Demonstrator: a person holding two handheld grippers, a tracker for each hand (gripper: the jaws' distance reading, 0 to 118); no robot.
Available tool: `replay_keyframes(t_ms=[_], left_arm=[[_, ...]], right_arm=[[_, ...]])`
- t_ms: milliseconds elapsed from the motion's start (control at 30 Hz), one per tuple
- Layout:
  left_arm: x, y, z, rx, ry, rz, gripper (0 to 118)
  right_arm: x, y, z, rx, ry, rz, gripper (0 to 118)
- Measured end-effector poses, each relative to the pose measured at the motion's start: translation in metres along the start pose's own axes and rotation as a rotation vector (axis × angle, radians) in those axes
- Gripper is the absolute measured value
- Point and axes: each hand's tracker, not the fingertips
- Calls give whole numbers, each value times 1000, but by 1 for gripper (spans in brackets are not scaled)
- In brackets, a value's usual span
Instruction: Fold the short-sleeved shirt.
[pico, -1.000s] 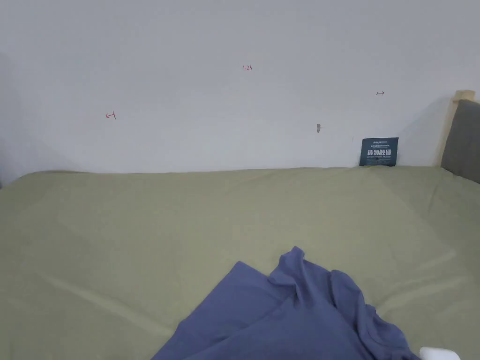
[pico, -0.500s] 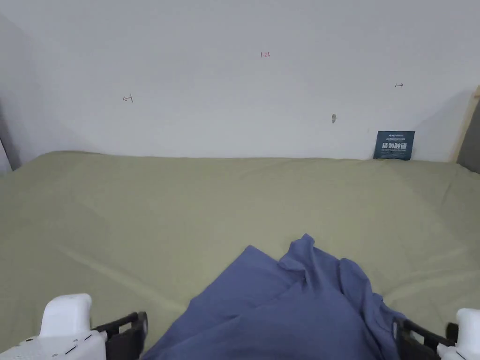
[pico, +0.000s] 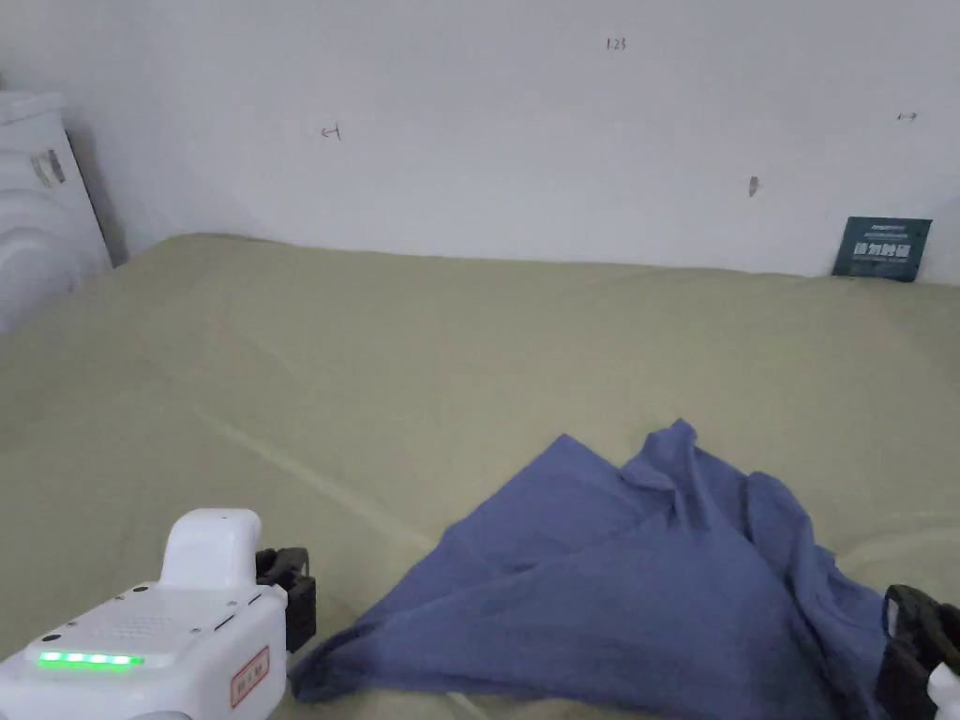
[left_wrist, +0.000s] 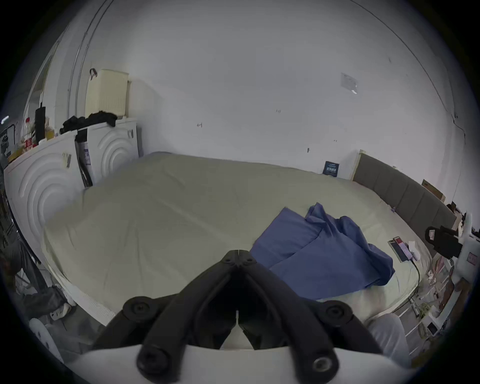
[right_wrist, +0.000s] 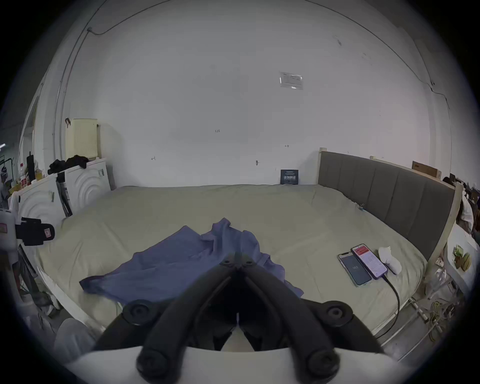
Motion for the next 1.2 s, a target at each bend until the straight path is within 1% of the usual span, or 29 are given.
replay_keyframes(t_ms=[33, 67, 233, 267, 300, 333, 367, 400, 433, 467, 533, 567, 600, 633, 667, 700, 733, 767, 800, 833, 867, 933, 967, 1100, 1200], left_arm=[[-4, -5, -5, -36, 8, -17, 0], [-9, -8, -15, -92, -16, -23, 0], [-26, -27, -61, -259, -60, 2, 0], [-30, -29, -69, -277, -65, 19, 2], [-33, -31, -79, -304, -66, 28, 21], [-36, -31, -87, -323, -70, 30, 64], [-38, -33, -98, -355, -62, 27, 116], [-42, -38, -113, -391, -52, 42, 118], [-47, -39, -121, -404, -57, 38, 114], [-51, -36, -129, -384, -64, 31, 114], [-54, -34, -145, -427, -32, 13, 113], [-36, -48, -140, -419, -28, 2, 111], [-33, -49, -143, -427, -24, -10, 105], [-31, -49, -145, -428, -23, -9, 86], [-30, -49, -145, -438, -26, -11, 40], [-34, -48, -146, -436, -42, -9, 9], [-32, -48, -144, -426, -37, -23, 0], [-32, -48, -142, -394, -54, -38, 0], [-34, -47, -141, -389, -118, 1, 0], [-34, -47, -142, -413, -111, 31, 0], [-34, -47, -142, -404, -99, 15, 0], [-37, -47, -144, -397, -103, 21, 0], [-29, -47, -139, -392, -94, 12, 0], [-28, -46, -138, -393, -99, 22, 0], [-22, -41, -136, -401, -94, 19, 0]], right_arm=[[0, -3, 0, -9, 4, -3, 2], [-1, -5, -1, -22, 8, -10, 1], [-8, -22, -8, -95, 15, -10, 2], [-8, -25, -9, -107, 18, -14, 2], [-8, -30, -11, -122, 23, -18, 2], [-8, -33, -12, -132, 24, -18, 2], [-11, -36, -15, -146, 18, -13, 2], [-11, -40, -16, -157, 15, -14, 2], [-11, -43, -17, -172, 18, -19, 2], [-11, -46, -19, -188, 21, -29, 2], [-11, -51, -22, -208, 22, -41, 2], [-10, -53, -24, -222, 23, -44, 2], [-9, -55, -26, -233, 23, -43, 2], [-9, -55, -28, -242, 26, -43, 2], [-8, -56, -30, -253, 26, -38, 2], [-6, -55, -32, -260, 26, -34, 2], [-4, -54, -34, -268, 25, -33, 2], [-3, -53, -39, -282, 25, -36, 2], [1, -51, -45, -296, 28, -43, 2], [4, -50, -52, -310, 32, -44, 2], [7, -48, -61, -320, 29, -40, 2], [12, -42, -83, -345, 40, 2, 2], [15, -37, -97, -358, 36, 32, 2], [27, -8, -171, -365, 46, 60, 2], [36, 19, -243, -407, 70, 106, 2]])
